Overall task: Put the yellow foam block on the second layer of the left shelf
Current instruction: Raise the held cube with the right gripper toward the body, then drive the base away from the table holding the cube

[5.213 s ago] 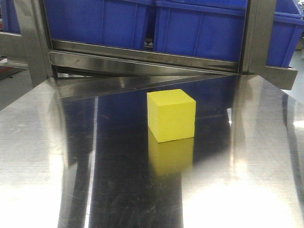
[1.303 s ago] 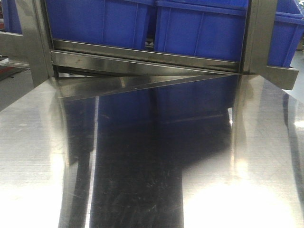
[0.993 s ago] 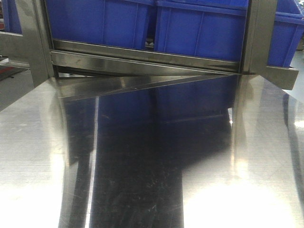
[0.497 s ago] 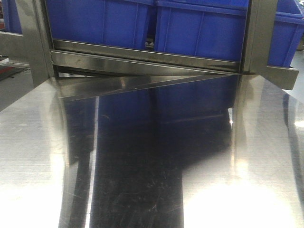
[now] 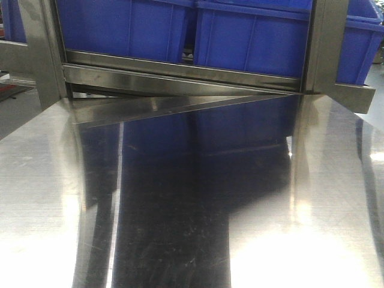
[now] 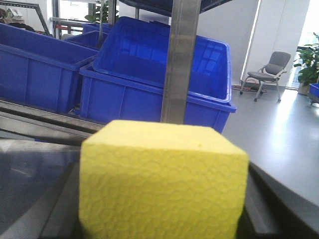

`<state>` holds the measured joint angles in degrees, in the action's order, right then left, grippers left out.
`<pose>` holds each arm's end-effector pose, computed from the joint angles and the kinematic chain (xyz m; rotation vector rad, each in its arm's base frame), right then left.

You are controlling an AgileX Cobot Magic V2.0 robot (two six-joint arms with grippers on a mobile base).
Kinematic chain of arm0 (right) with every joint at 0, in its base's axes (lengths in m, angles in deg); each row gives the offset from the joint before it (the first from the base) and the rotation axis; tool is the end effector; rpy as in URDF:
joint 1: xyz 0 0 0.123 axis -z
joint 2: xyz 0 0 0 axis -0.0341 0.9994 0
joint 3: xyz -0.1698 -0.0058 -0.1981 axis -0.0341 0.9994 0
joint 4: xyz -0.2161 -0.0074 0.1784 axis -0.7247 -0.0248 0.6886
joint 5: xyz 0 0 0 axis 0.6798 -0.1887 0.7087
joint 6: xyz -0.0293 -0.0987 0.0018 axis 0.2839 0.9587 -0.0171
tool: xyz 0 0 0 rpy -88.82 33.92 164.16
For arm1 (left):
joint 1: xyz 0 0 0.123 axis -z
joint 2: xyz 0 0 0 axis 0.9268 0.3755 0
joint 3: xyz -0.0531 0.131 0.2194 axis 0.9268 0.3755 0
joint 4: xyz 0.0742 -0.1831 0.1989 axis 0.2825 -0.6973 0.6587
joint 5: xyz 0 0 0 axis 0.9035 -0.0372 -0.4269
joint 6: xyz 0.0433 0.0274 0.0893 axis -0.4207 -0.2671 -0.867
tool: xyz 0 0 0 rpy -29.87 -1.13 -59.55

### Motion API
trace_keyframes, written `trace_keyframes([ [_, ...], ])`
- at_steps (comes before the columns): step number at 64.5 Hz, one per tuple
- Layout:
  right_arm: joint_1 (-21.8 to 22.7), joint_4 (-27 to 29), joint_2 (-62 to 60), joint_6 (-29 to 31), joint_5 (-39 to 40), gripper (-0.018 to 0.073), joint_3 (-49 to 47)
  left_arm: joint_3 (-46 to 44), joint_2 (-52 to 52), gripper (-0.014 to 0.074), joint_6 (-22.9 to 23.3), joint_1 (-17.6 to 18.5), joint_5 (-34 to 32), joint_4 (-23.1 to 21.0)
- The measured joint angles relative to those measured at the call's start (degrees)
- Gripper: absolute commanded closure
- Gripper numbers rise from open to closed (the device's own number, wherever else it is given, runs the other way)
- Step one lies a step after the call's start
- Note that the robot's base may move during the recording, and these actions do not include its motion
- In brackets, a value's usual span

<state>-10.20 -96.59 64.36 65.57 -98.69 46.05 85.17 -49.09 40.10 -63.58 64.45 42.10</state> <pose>0.0930 0.0069 0.3388 -0.1128 1.4884 0.0185 0.1211 -0.0081 0.2050 -0.0010 1.5635 -0.1040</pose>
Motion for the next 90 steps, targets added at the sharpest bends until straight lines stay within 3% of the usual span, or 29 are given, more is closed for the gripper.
trace_keyframes([
  [90, 0.0, 0.0, 0.0, 0.0, -0.2, 0.0251, 0.0, 0.0, 0.0, 0.046, 0.0, 0.0, 0.0, 0.0],
])
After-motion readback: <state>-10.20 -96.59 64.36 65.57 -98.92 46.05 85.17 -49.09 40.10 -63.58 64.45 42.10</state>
